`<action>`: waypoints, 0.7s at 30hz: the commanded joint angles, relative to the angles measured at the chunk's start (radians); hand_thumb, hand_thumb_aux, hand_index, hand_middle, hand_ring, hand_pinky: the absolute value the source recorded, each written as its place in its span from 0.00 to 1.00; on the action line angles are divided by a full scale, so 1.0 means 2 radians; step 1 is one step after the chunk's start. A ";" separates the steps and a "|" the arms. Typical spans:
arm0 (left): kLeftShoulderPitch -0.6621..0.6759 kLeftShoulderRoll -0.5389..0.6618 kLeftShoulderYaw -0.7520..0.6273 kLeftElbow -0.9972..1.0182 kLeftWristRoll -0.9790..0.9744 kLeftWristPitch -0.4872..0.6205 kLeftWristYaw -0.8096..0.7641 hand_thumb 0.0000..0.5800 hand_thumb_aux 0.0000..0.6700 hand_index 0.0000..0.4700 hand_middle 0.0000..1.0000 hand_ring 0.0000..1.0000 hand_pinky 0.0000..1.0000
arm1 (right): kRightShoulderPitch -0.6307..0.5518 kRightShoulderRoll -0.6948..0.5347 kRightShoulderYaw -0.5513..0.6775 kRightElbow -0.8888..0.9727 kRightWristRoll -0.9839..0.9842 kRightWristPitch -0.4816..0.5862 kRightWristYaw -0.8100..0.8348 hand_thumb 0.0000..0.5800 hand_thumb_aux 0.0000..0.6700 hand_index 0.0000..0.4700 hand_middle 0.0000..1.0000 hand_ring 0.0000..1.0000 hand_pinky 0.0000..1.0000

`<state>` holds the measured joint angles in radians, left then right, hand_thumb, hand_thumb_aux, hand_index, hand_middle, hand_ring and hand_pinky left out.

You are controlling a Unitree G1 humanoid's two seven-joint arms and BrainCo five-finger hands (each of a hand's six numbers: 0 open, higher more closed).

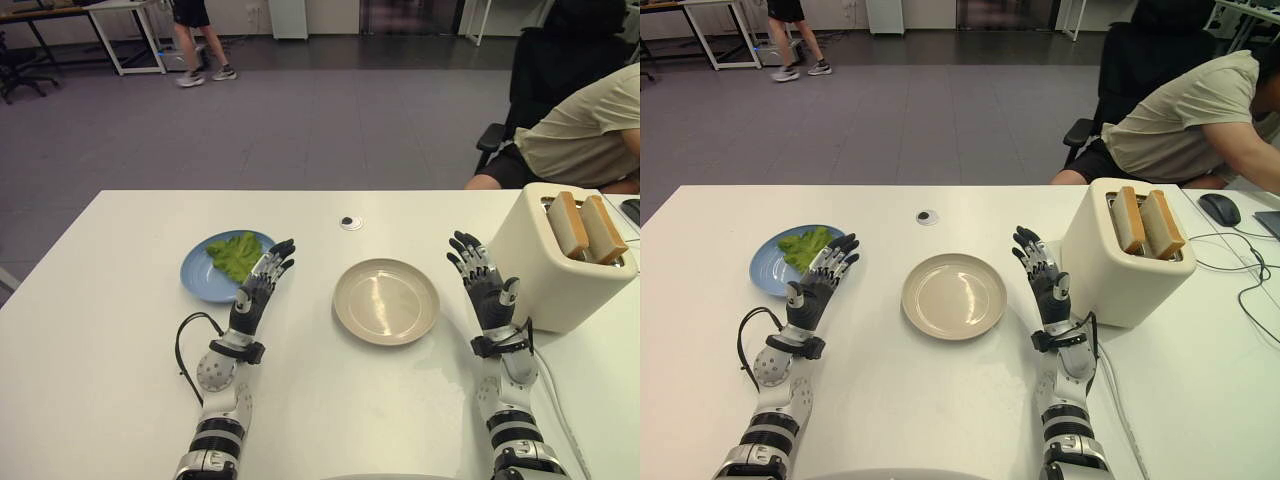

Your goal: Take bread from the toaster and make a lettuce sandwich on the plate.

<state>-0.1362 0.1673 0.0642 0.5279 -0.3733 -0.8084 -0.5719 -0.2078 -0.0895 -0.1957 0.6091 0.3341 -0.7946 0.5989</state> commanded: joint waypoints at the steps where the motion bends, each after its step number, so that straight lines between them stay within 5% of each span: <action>1: -0.007 -0.002 0.006 0.005 0.008 0.002 -0.004 0.00 0.00 0.00 0.00 0.00 0.00 | 0.003 -0.005 0.003 0.007 -0.008 -0.002 -0.002 0.00 0.00 0.00 0.00 0.00 0.00; 12: -0.009 -0.006 0.011 0.009 0.011 0.000 -0.013 0.00 0.00 0.00 0.00 0.00 0.00 | 0.010 -0.004 0.017 -0.008 -0.009 -0.009 0.007 0.00 0.00 0.00 0.00 0.00 0.00; 17: -0.007 -0.011 0.007 0.003 0.018 0.000 -0.016 0.00 0.00 0.00 0.00 0.00 0.00 | 0.061 -0.042 0.026 -0.235 0.037 0.028 0.013 0.00 0.00 0.00 0.00 0.00 0.00; 21: -0.002 -0.015 0.006 -0.005 0.024 0.000 -0.014 0.00 0.00 0.00 0.00 0.00 0.00 | 0.050 -0.119 -0.080 -0.360 -0.024 0.096 -0.083 0.00 0.00 0.00 0.00 0.00 0.00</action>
<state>-0.1455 0.1387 0.0852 0.5316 -0.3481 -0.8128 -0.5998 -0.0931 -0.2498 -0.2452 -0.0465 0.3726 -0.6646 0.5235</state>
